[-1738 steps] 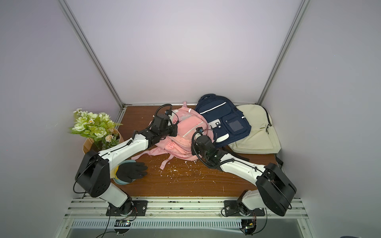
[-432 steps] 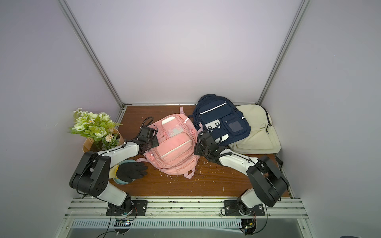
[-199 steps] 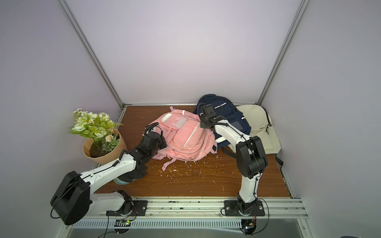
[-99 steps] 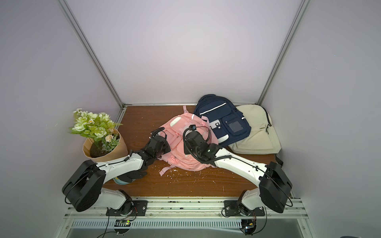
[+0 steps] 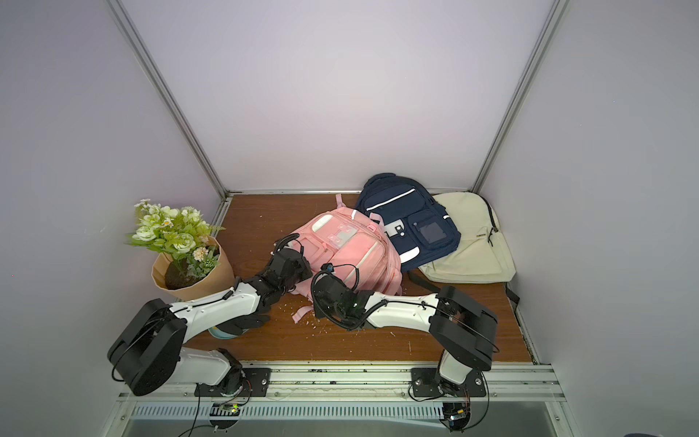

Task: Zip up the backpack
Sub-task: Zip the zipper on the backpack.

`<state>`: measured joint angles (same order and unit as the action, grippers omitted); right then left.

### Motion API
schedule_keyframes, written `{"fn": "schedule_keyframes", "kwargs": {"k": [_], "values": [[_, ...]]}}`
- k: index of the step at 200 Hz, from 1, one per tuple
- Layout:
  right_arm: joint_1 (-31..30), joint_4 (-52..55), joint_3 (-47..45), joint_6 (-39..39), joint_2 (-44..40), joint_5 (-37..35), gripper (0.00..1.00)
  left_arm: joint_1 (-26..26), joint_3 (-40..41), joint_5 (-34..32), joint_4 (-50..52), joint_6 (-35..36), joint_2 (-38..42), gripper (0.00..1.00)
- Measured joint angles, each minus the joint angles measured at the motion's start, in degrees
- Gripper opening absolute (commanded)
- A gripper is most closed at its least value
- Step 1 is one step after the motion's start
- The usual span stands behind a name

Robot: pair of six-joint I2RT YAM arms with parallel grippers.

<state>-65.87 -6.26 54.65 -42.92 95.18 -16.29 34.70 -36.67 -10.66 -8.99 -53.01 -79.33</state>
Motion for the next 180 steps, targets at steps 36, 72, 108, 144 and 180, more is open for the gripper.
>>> {"fn": "schedule_keyframes", "kwargs": {"k": [36, 72, 108, 144, 180], "values": [[-0.07, 0.33, 2.1, -0.42, 0.85, -3.37, 0.41, 0.11, 0.48, 0.0, -0.28, -0.35, 0.0, 0.0], [0.24, 2.16, 5.68, -0.72, 3.69, -7.17, 0.4, 0.11, 0.63, 0.0, -0.46, -0.46, 0.0, 0.0], [0.42, 3.96, 6.82, -1.53, 5.49, -8.02, 0.34, 0.2, 0.87, 0.02, -0.66, -0.52, 0.02, 0.0], [0.44, 5.27, 7.3, -2.64, 6.16, -8.79, 0.28, 0.2, 1.01, 0.02, -0.66, -0.59, 0.11, 0.0], [0.42, 6.6, 7.28, -3.52, 6.19, -8.7, 0.25, 0.22, 1.01, -0.04, -0.63, -0.59, 0.11, 0.0]]}}
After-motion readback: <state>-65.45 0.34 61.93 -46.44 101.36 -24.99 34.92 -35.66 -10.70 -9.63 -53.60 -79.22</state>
